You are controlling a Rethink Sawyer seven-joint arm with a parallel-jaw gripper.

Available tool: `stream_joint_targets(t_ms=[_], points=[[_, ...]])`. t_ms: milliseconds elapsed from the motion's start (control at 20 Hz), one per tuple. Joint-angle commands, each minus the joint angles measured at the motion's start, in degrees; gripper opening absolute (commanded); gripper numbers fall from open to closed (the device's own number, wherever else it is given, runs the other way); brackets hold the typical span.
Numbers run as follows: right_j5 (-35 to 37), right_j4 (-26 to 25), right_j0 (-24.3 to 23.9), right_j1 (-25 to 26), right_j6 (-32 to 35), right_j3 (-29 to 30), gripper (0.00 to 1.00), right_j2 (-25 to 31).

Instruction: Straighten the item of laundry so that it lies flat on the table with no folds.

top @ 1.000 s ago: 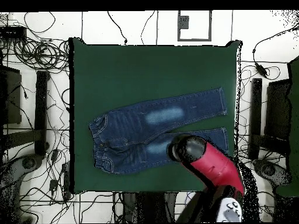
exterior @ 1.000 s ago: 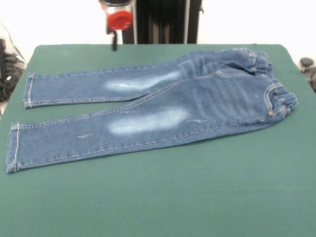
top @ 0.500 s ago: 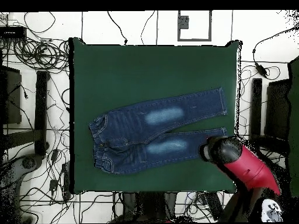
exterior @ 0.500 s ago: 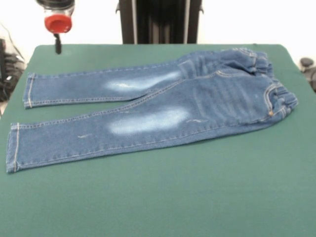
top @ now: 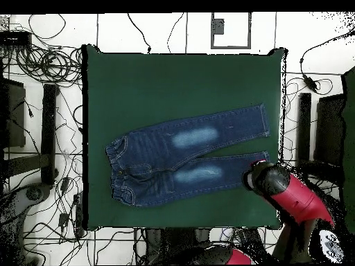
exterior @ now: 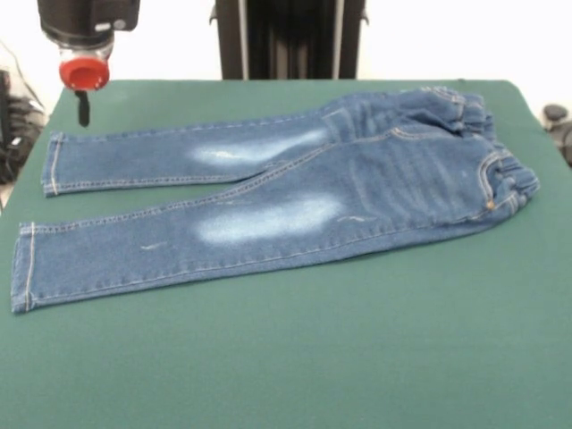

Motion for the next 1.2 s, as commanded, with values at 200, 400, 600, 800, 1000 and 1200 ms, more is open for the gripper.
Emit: stream_joint_targets(t_ms=[200,400,600,800,1000,1200], points=[[-8.2,-1.7,-1.0,5.5,2.5,-0.4,1.00,13.3],[-9.4,-1.9,-1.4,7.4,2.5,-2.4,1.00,13.5],[-9.2,-2.1,-0.8,8.8,2.4,-3.6,1.00,12.1],[-8.6,-2.1,-0.2,9.3,2.7,-3.8,1.00,11.0],[-7.0,-2.3,-0.1,10.1,2.1,-4.8,1.00,10.4],[-4.8,-3.6,0.5,10.7,0.6,-6.2,1.00,9.5]])
